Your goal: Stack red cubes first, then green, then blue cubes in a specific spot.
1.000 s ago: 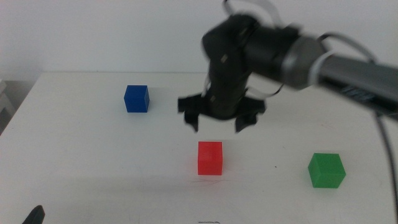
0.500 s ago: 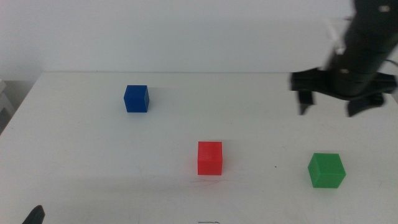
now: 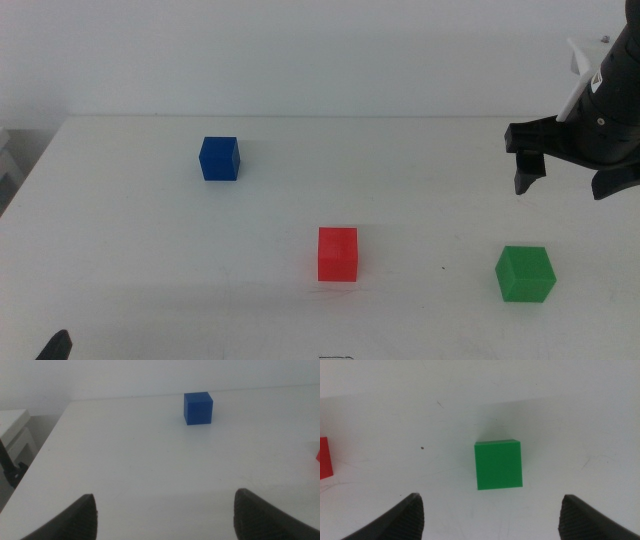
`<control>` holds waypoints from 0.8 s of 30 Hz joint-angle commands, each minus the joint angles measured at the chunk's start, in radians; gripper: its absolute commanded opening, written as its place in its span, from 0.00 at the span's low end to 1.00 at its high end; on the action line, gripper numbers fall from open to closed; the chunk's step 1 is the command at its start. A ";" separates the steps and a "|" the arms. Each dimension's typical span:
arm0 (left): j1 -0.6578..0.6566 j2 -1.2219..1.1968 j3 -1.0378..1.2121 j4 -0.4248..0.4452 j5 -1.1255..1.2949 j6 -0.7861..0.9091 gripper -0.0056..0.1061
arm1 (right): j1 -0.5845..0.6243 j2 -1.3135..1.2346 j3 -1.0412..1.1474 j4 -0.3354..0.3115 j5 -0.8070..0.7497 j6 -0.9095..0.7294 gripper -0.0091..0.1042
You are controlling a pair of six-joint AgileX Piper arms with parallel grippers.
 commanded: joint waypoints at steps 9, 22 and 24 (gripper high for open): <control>0.000 -0.021 -0.004 -0.008 -0.075 -0.003 0.89 | -0.026 -0.044 0.011 -0.018 -0.075 -0.021 0.86; 0.000 -0.021 -0.004 -0.008 -0.075 -0.003 0.89 | -0.075 0.063 0.163 -0.002 -0.260 -0.077 0.86; 0.000 -0.021 -0.004 -0.008 -0.075 -0.003 0.89 | -0.076 0.083 0.164 -0.001 -0.260 -0.081 0.86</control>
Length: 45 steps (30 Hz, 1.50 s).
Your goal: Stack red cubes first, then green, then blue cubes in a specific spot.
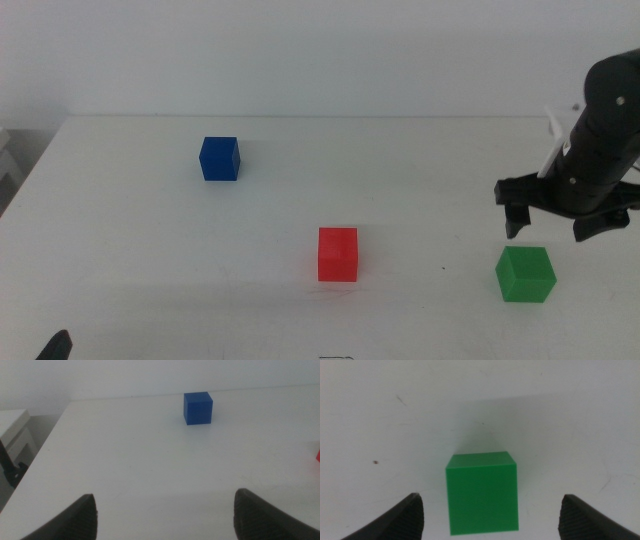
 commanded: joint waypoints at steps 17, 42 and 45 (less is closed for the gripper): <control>0.000 -0.021 -0.004 -0.008 -0.075 -0.003 0.89 | -0.009 0.116 -0.019 0.014 -0.016 -0.047 0.86; 0.000 -0.021 -0.004 -0.008 -0.075 -0.003 0.89 | 0.083 0.032 -0.167 0.003 0.203 0.003 0.07; 0.000 -0.021 -0.004 -0.008 -0.075 -0.003 0.89 | 0.155 0.024 -0.282 -0.039 0.311 0.033 0.07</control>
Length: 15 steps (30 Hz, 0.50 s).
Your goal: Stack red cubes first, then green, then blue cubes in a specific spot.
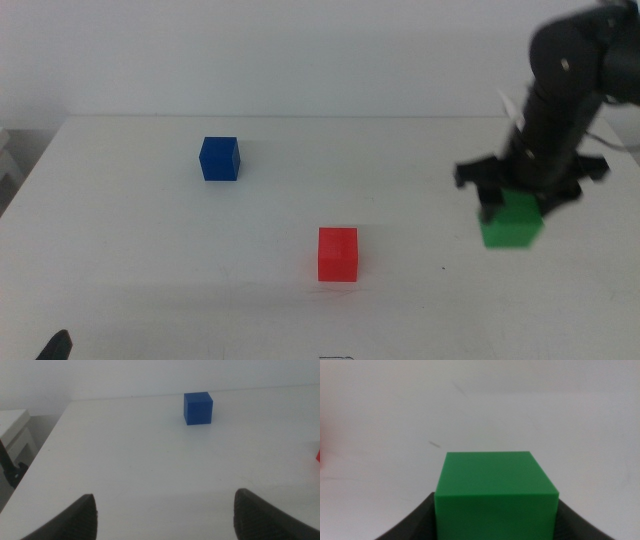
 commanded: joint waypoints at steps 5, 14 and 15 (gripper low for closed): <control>0.000 -0.021 -0.004 -0.008 -0.075 -0.003 0.89 | 0.151 -0.026 -0.201 -0.041 0.096 0.088 0.07; 0.000 -0.021 -0.004 -0.008 -0.075 -0.003 0.89 | 0.295 0.144 -0.416 0.020 0.097 0.161 0.07; 0.000 -0.021 -0.004 -0.008 -0.075 -0.003 0.89 | 0.307 0.165 -0.439 0.023 0.097 0.172 0.07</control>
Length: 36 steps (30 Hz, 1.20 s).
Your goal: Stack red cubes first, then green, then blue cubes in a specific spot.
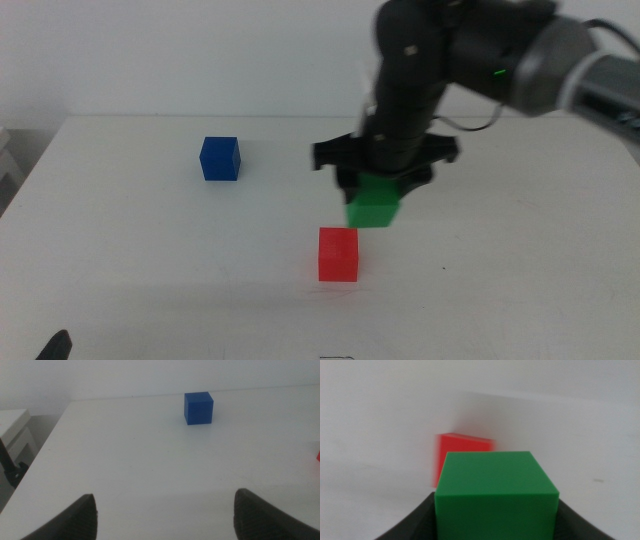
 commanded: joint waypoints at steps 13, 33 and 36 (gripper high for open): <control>0.000 -0.021 -0.004 -0.008 -0.075 -0.003 0.89 | 0.081 0.064 -0.140 -0.043 0.071 0.123 0.07; 0.000 -0.021 -0.004 -0.008 -0.075 -0.003 0.89 | 0.077 0.119 -0.140 -0.075 0.071 0.142 0.07; 0.000 -0.021 -0.004 -0.008 -0.075 -0.003 0.89 | 0.077 0.119 -0.140 -0.075 0.071 0.142 0.07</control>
